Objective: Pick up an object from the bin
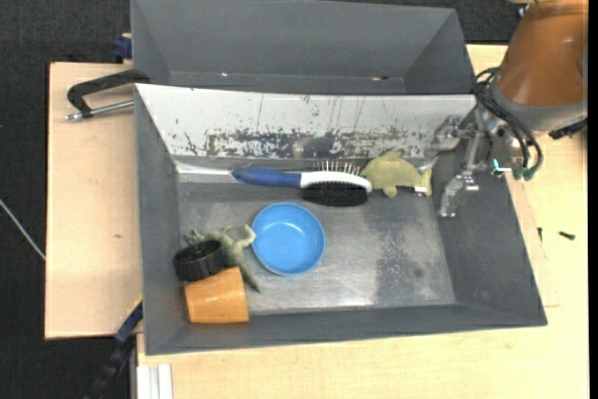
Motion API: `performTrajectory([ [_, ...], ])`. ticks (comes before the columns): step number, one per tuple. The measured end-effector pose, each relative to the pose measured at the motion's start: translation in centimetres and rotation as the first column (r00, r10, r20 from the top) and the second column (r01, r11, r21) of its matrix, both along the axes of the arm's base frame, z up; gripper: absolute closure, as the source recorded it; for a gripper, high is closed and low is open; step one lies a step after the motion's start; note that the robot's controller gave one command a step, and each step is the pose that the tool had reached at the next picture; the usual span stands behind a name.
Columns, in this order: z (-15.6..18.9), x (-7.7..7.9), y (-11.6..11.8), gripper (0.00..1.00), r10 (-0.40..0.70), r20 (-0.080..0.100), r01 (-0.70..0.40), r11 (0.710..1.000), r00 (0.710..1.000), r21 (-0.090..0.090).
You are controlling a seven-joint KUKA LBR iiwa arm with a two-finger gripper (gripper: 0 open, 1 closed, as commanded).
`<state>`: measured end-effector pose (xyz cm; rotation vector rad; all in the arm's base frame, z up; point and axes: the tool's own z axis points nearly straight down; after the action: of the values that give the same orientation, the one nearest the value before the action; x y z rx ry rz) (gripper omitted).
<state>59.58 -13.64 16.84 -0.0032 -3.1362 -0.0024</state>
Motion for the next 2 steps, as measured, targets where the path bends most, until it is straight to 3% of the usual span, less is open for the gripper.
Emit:
performTrajectory([
  [1,-8.7,-0.9,0.0,0.00,-0.057,0.005,0.057,0.998,0.998,0.001],
  [2,-7.5,0.2,3.4,0.00,-0.141,0.013,0.141,0.990,0.990,-0.001],
])
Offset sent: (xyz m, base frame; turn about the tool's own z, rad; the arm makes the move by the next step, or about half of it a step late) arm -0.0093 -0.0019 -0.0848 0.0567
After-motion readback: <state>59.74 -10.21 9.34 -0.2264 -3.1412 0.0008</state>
